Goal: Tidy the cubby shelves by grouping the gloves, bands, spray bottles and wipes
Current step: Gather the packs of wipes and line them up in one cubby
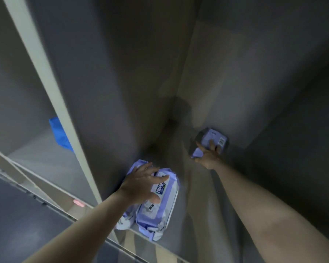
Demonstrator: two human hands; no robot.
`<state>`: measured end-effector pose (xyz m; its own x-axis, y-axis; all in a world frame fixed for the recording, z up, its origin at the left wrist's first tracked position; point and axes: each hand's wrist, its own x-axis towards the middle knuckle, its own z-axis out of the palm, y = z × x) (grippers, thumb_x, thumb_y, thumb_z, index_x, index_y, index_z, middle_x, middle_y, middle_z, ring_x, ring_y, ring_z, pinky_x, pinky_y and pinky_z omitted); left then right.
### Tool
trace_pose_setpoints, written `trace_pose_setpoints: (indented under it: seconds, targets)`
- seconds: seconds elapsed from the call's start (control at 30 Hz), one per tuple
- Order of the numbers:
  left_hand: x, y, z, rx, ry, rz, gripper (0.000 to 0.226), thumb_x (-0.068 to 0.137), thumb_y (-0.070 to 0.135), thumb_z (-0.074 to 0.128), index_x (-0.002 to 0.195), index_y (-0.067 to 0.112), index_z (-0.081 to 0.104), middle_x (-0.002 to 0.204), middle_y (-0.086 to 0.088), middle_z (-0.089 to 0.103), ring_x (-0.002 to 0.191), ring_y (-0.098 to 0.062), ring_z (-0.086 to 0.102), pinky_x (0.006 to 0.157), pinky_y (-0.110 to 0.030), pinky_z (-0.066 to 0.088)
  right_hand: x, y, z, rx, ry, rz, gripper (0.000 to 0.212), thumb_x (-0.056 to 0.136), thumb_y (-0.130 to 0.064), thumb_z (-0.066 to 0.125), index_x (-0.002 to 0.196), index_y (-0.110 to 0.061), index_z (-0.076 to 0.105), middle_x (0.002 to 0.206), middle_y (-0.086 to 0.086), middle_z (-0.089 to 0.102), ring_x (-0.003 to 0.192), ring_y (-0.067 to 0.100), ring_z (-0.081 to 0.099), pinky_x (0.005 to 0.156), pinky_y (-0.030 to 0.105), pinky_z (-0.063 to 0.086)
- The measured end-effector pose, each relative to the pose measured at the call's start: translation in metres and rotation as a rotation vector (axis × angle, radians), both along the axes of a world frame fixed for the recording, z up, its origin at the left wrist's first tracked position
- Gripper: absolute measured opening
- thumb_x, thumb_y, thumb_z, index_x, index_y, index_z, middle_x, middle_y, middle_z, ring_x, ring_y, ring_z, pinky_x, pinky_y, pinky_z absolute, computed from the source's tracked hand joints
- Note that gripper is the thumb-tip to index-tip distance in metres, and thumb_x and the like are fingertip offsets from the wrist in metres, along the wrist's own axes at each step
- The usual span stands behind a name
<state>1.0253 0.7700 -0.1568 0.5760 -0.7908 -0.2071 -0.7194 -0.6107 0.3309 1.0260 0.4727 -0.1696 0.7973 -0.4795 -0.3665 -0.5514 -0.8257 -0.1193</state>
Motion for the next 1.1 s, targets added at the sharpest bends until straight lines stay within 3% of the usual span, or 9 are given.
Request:
trace_pose_setpoints:
  seconds: [0.17, 0.33, 0.43, 0.53, 0.6, 0.7, 0.8, 0.87, 1.1]
  targets:
    - [0.0, 0.001, 0.002, -0.025, 0.022, 0.022, 0.072, 0.08, 0.046, 0.068, 0.143, 0.047, 0.034, 0.157, 0.013, 0.02, 0.146, -0.008, 0.006, 0.113, -0.029, 0.018, -0.024, 0.007, -0.013, -0.147, -0.137, 0.058, 0.068, 0.088, -0.045, 0.06, 0.148, -0.033, 0.029, 0.162, 0.009, -0.001, 0.145, 0.047, 0.001, 0.119, 0.046, 0.014]
    - [-0.001, 0.001, 0.004, -0.013, 0.019, 0.011, 0.071, 0.083, 0.046, 0.065, 0.145, 0.045, 0.031, 0.158, 0.012, 0.019, 0.147, -0.01, 0.006, 0.115, -0.034, 0.017, -0.09, 0.042, -0.023, -0.18, -0.337, 0.026, 0.051, 0.084, -0.051, 0.06, 0.131, -0.033, 0.049, 0.162, -0.004, 0.011, 0.148, 0.029, 0.005, 0.102, 0.04, 0.042]
    - [-0.001, 0.001, 0.005, -0.008, 0.042, 0.002, 0.069, 0.085, 0.046, 0.063, 0.146, 0.043, 0.029, 0.159, 0.01, 0.017, 0.148, -0.012, 0.004, 0.116, -0.033, 0.013, -0.143, 0.072, -0.025, -0.164, -0.423, -0.044, 0.045, 0.078, -0.055, 0.066, 0.116, -0.033, 0.059, 0.156, -0.006, 0.026, 0.145, 0.023, 0.016, 0.096, 0.039, 0.045]
    - [0.0, 0.001, 0.005, 0.011, 0.03, -0.012, 0.07, 0.086, 0.047, 0.061, 0.147, 0.042, 0.027, 0.16, 0.009, 0.015, 0.148, -0.013, 0.004, 0.116, -0.034, 0.012, -0.19, 0.112, -0.025, -0.162, -0.534, -0.127, 0.032, 0.067, -0.036, 0.08, 0.094, -0.029, 0.065, 0.139, 0.0, 0.048, 0.129, 0.03, 0.04, 0.082, 0.042, 0.046]
    - [0.0, 0.001, 0.006, 0.025, 0.022, -0.022, 0.07, 0.086, 0.048, 0.061, 0.147, 0.042, 0.027, 0.16, 0.009, 0.015, 0.148, -0.014, 0.004, 0.116, -0.035, 0.012, -0.211, 0.133, -0.028, -0.063, -0.704, -0.219, 0.036, 0.058, -0.015, 0.086, 0.088, -0.023, 0.067, 0.127, 0.004, 0.057, 0.117, 0.036, 0.05, 0.083, 0.038, 0.044]
    - [0.001, 0.0, 0.006, 0.038, 0.022, -0.033, 0.072, 0.086, 0.047, 0.061, 0.148, 0.041, 0.026, 0.16, 0.008, 0.015, 0.148, -0.016, 0.004, 0.117, -0.035, 0.011, -0.227, 0.146, -0.027, 0.354, -1.014, -0.434, 0.058, 0.065, 0.002, 0.081, 0.112, -0.025, 0.06, 0.126, 0.004, 0.055, 0.117, 0.029, 0.052, 0.091, 0.015, 0.037]
    - [0.0, 0.0, 0.006, 0.056, 0.03, -0.034, 0.071, 0.088, 0.048, 0.06, 0.148, 0.042, 0.023, 0.161, 0.008, 0.012, 0.149, -0.015, 0.0, 0.118, -0.035, 0.007, -0.228, 0.157, -0.024, 0.818, -1.028, -0.63, 0.061, 0.08, -0.017, 0.072, 0.133, -0.03, 0.045, 0.14, 0.002, 0.052, 0.126, 0.024, 0.053, 0.1, 0.036, 0.047]
    - [0.0, -0.001, 0.007, 0.085, 0.043, -0.042, 0.071, 0.09, 0.048, 0.057, 0.149, 0.042, 0.019, 0.162, 0.007, 0.007, 0.149, -0.016, -0.004, 0.118, -0.036, 0.004, -0.222, 0.16, -0.027, 0.884, -0.941, -0.629, 0.056, 0.09, -0.004, 0.061, 0.133, -0.035, 0.042, 0.142, 0.002, 0.052, 0.128, 0.026, 0.052, 0.104, 0.053, 0.043]
    - [-0.004, 0.0, 0.014, 0.155, 0.046, -0.078, 0.068, 0.095, 0.044, 0.051, 0.151, 0.039, 0.013, 0.162, 0.004, 0.001, 0.149, -0.019, -0.008, 0.12, -0.041, 0.003, -0.218, 0.164, -0.021, 0.954, -0.784, -0.555, 0.057, 0.093, -0.001, 0.055, 0.136, -0.035, 0.043, 0.133, -0.006, 0.06, 0.118, 0.015, 0.06, 0.101, 0.049, 0.048]
